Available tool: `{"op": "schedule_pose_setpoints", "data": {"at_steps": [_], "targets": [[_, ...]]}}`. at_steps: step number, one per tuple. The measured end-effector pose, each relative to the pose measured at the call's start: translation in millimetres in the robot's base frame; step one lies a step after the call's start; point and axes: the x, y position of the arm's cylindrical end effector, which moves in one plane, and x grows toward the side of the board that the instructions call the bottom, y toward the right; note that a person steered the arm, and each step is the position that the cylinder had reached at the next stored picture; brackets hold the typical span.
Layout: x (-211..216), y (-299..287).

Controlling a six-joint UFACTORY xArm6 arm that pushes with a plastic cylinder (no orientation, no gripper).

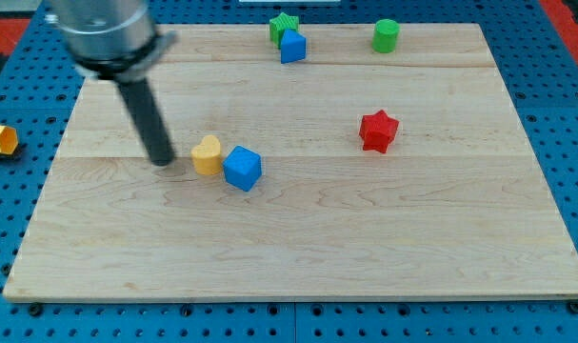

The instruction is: Push the yellow heart towards the bottom left of the board

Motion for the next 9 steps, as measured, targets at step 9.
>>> {"op": "schedule_pose_setpoints", "data": {"at_steps": [9], "targets": [[-19.1, 125.8]]}}
